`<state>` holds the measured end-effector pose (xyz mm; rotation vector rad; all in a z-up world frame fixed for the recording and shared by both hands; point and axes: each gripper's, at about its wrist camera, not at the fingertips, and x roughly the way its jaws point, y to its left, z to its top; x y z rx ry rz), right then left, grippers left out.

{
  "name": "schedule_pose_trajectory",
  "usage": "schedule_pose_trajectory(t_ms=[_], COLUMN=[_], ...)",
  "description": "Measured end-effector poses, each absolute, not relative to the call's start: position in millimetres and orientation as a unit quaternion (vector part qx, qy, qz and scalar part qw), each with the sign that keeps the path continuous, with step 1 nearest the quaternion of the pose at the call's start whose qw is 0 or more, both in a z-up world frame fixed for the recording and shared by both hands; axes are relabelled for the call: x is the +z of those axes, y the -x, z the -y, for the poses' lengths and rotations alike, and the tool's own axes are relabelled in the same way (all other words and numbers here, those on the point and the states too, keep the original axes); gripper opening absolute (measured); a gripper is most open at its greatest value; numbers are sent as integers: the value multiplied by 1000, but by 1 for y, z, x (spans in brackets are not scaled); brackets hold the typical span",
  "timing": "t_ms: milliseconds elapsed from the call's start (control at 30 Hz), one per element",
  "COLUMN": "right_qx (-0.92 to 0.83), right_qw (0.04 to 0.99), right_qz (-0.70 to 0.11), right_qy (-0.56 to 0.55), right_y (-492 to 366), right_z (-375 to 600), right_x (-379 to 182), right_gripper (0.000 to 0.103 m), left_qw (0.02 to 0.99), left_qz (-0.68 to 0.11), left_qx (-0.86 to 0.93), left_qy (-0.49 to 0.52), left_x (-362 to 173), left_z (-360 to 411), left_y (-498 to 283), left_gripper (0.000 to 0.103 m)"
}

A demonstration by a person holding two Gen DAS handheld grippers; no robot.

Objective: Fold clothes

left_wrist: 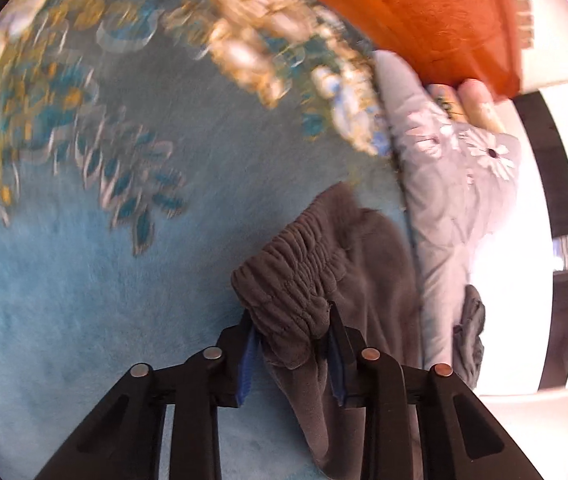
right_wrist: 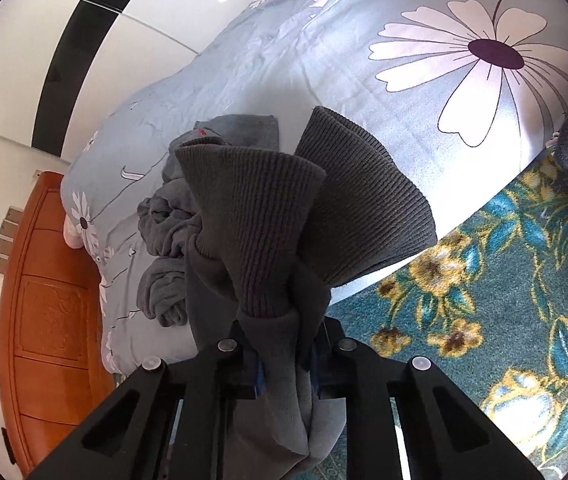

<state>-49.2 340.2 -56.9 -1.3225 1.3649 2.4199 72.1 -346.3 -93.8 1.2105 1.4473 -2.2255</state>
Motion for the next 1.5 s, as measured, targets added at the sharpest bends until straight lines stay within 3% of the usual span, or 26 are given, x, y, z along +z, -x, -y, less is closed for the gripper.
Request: schedule_pose_trajectory(t_ms=[167, 300, 533, 667, 867, 1067, 1300, 1500], right_qx=[788, 783, 722, 682, 716, 741, 691, 682], right_qw=[-14, -51, -1, 27, 1, -18, 29, 31], right_qz=[-456, -475, -523, -576, -558, -551, -590, -600], right_qy=[413, 398, 453, 449, 419, 384, 416, 416], right_y=[14, -43, -172, -224, -239, -233, -258, -260], right_z=[-336, -341, -361, -366, -368, -363, -372, -372], right_x=[-33, -26, -104, -143, -115, -93, -149, -155], right_gripper=[15, 15, 15, 15, 15, 15, 15, 15], left_qw=[78, 68, 101, 85, 32, 42, 63, 68], left_qz=[-461, -419, -411, -405, -345, -335, -353, -372], left_qx=[-790, -809, -776, -787, -832, -818, -793, -781], left_qy=[-396, -407, -468, -458, -433, -465, -492, -497], left_x=[-50, -52, -118, -102, -54, -78, -111, -110], left_z=[369, 387, 401, 399, 380, 381, 389, 390], left_y=[-94, -125, -153, -144, -116, -113, -121, -121], left_gripper=[30, 30, 30, 30, 29, 29, 29, 34])
